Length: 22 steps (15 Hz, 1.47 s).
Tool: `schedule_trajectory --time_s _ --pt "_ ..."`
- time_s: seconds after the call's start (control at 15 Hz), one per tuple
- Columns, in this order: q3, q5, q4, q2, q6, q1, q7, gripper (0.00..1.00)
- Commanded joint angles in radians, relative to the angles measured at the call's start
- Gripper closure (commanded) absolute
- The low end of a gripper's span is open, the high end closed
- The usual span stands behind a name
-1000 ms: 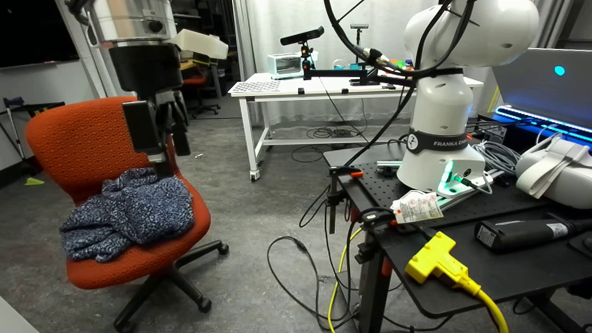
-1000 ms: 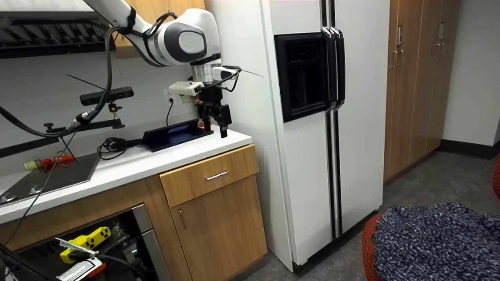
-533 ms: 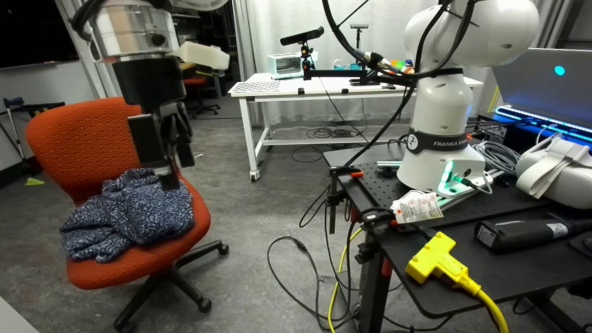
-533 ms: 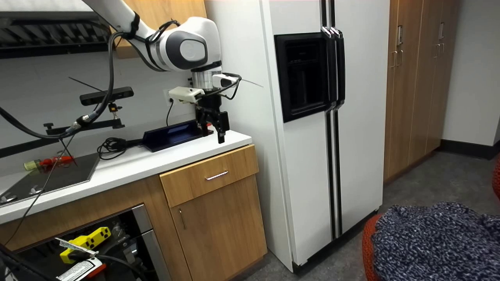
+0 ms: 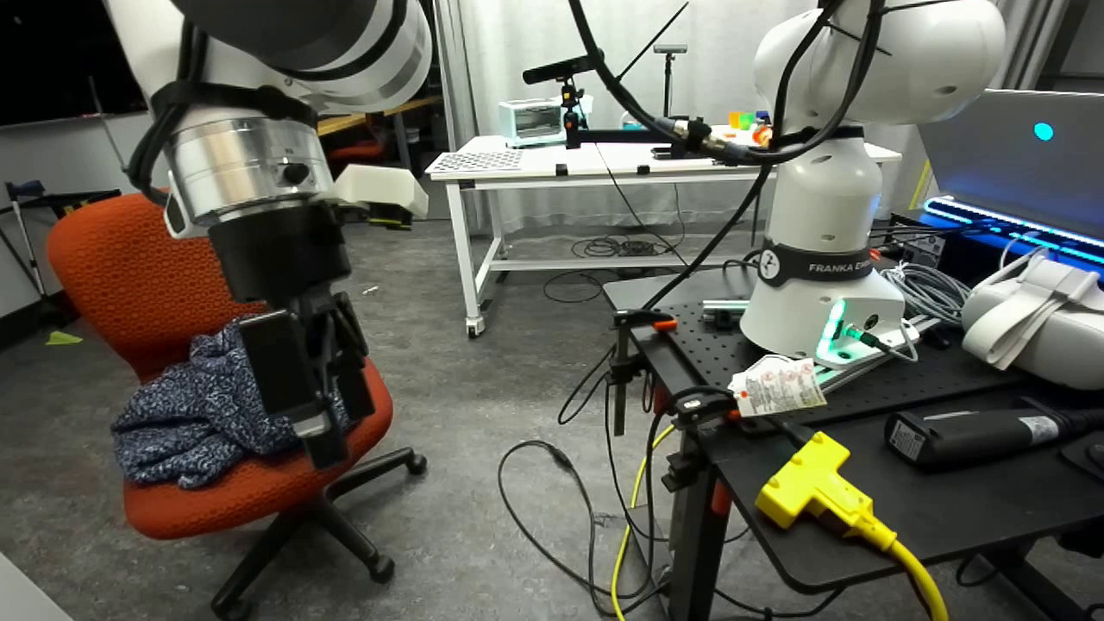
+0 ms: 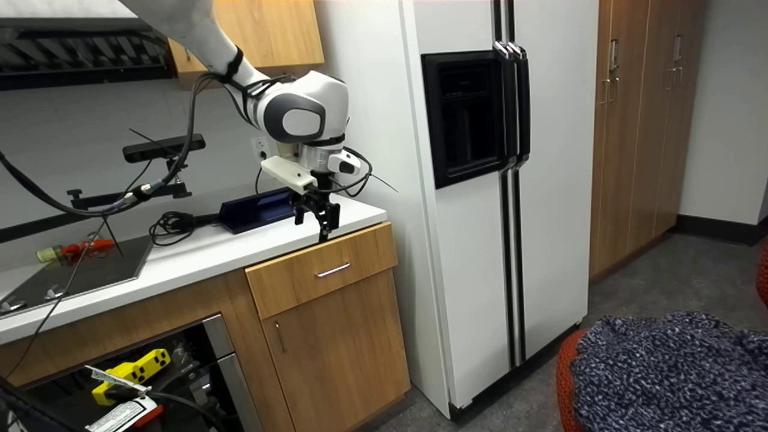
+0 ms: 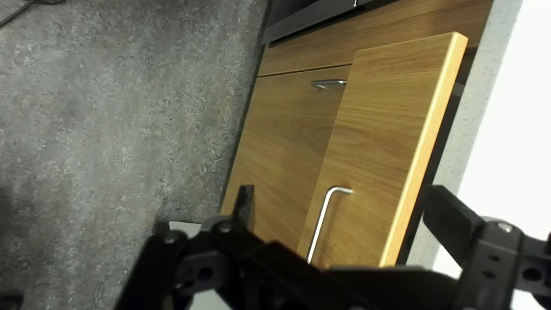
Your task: Open the drawer on the far right
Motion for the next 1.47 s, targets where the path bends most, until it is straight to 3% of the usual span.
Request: schedule_trajectory --time_s 0.0,0.27,0.33,0.53,1.07,1.4 --pt "0.002 0.000 0.007 0.005 -0.002 -0.002 -0.002 0.00" --pt "0.002 0.000 0.013 0.007 -0.003 -0.003 -0.003 0.00" --pt "0.017 0.050 0.035 0.026 -0.025 -0.023 -0.051 0.00" --pt "0.027 0.096 0.065 0.088 0.052 -0.022 -0.094 0.00" --pt "0.071 0.039 0.258 0.300 0.152 -0.002 -0.100 0.00" --pt "0.087 -0.031 0.371 0.388 0.155 0.016 -0.086 0.00"
